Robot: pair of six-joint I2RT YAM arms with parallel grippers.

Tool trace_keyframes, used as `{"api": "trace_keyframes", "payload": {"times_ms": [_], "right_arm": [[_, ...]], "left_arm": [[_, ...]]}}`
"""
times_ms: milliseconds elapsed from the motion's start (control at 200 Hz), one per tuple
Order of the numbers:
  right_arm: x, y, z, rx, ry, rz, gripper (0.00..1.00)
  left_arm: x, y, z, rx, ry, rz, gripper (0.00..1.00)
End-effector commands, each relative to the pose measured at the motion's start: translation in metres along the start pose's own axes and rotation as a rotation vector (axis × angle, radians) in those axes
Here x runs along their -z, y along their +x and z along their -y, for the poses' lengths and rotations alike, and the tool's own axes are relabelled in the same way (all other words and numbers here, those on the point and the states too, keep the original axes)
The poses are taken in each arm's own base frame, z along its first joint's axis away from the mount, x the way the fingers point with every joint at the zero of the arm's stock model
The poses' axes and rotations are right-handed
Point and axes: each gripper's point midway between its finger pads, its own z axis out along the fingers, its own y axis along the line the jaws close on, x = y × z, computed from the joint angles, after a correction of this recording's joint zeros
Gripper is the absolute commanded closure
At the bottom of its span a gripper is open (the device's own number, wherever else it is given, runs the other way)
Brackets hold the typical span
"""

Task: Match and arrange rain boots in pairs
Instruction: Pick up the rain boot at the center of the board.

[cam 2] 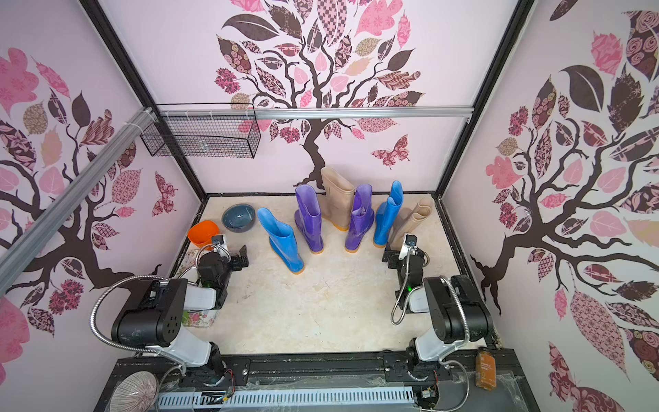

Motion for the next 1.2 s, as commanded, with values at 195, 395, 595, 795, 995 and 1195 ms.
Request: {"api": "trace_keyframes", "payload": {"times_ms": [195,395,595,795,995,1195], "right_arm": [[-0.002,0.0,0.0,0.003,-0.002,0.002,0.0],[-0.002,0.0,0.001,-0.002,-0.002,0.004,0.0],[-0.002,0.0,0.0,0.0,-0.004,0.002,0.0],[-0.001,-0.001,0.001,-0.001,-0.005,0.006,0.0],[0.019,-0.027,0.017,-0.044,0.083,0.081,0.0],[0.03,-0.089,0.01,-0.158,0.098,0.035,0.03]], "left_arm": [[-0.003,-0.015,0.001,-0.006,0.004,0.044,0.02],[-0.003,-0.015,0.001,-0.003,0.008,0.045,0.02],[-0.004,-0.015,0.0,-0.003,0.005,0.045,0.02],[-0.003,-0.015,0.001,-0.005,0.007,0.045,0.02],[0.007,-0.026,-0.006,0.016,-0.03,0.083,0.04],[0.018,-0.079,-0.012,0.055,-0.098,0.066,0.05]]}}
